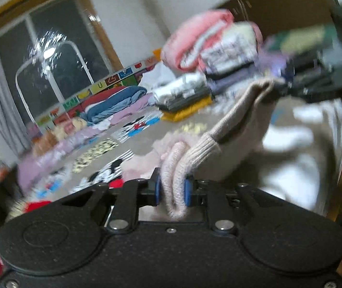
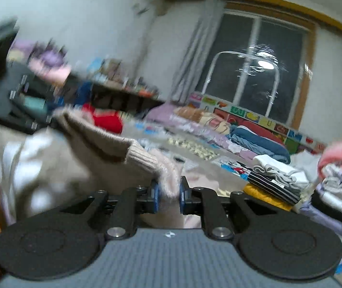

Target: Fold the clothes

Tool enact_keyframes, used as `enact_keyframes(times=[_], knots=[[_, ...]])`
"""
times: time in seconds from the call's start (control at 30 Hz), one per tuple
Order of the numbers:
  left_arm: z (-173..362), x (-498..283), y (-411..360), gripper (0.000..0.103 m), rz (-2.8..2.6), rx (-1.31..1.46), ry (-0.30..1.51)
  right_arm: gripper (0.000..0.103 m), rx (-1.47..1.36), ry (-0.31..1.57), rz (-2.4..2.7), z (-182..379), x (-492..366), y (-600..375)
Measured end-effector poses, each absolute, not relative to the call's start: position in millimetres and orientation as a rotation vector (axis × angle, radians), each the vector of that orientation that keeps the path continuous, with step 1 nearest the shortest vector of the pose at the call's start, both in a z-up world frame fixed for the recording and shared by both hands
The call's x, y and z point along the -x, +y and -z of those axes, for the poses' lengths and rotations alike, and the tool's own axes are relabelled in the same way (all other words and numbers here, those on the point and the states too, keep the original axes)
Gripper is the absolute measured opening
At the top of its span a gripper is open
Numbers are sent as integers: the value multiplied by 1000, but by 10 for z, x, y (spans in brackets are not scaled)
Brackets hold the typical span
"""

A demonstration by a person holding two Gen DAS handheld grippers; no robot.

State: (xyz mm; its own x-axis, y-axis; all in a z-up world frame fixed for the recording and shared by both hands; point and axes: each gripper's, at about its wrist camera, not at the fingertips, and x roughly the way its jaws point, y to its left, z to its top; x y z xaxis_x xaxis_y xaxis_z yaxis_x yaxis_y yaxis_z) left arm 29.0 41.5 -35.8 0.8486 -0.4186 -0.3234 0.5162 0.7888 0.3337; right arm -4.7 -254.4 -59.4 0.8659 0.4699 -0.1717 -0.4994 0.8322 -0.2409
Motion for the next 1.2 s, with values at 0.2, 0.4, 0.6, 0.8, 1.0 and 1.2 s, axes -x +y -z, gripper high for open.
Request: enact_keyframes(times=[0.2, 0.4, 0.6, 0.8, 1.0, 1.2], knots=[[344, -993, 636, 18, 593, -94, 291, 17, 31, 141, -564, 513, -646, -2773], [355, -1518, 706, 18, 633, 64, 337, 14, -140, 220, -593, 570, -1264, -2916], [352, -2190, 798, 18, 654, 202, 401, 14, -242, 269, -589, 574, -1835, -2926], [399, -2862, 879, 18, 665, 315, 471, 13, -301, 338, -583, 617, -2438, -2895], [557, -3536, 935, 18, 659, 368, 557, 13, -368, 431, -563, 739, -3103, -2853], [925, -4077, 1034, 18, 631, 484, 727, 13, -468, 579, -534, 1007, -3672, -2832]])
